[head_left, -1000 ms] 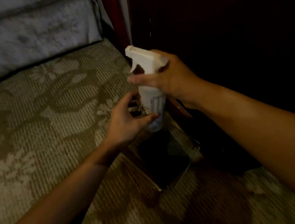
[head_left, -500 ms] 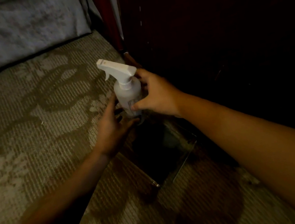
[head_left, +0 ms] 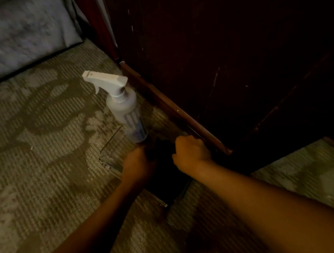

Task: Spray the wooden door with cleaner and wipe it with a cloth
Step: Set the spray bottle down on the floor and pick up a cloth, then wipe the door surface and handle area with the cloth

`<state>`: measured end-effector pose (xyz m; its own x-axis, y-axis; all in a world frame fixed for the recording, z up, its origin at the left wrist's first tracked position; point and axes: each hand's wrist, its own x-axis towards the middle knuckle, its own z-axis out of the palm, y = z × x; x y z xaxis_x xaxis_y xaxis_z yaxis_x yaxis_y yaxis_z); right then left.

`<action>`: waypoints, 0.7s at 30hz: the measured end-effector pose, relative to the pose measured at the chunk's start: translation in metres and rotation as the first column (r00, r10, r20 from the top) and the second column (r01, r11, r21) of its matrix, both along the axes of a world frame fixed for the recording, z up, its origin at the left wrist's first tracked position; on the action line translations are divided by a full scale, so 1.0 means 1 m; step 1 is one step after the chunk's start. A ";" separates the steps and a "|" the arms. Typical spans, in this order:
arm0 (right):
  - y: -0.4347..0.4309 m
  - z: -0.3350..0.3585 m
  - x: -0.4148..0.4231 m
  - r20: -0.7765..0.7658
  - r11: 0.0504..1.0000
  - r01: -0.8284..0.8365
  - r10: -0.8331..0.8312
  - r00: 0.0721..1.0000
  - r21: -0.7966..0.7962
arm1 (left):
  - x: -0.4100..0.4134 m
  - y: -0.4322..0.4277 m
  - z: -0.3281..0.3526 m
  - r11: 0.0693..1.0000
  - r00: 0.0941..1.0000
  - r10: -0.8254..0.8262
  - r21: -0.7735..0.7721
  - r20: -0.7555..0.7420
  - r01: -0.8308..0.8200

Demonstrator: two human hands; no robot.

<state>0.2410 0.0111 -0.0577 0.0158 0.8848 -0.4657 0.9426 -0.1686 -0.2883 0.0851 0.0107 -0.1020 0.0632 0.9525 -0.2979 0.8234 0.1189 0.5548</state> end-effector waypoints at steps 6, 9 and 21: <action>-0.015 0.017 0.034 -0.424 0.985 0.169 -0.143 0.894 0.024 | 0.004 -0.002 0.055 0.943 0.780 0.256 -0.325 0.571 -0.071; -0.047 0.046 0.061 -0.677 0.948 0.317 -0.230 0.699 0.005 | 0.027 -0.017 0.094 0.955 0.691 0.200 -0.295 0.694 0.020; -0.225 0.139 0.267 -0.778 0.764 0.246 -0.626 0.054 -0.597 | 0.232 -0.140 0.168 0.844 0.625 0.078 -0.385 0.776 0.373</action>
<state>0.5083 -0.2141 0.0810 -0.2325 0.7396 -0.6316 -0.2696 -0.6729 -0.6888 0.3167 -0.1291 0.0657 0.5987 0.6512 -0.4664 0.1789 0.4588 0.8703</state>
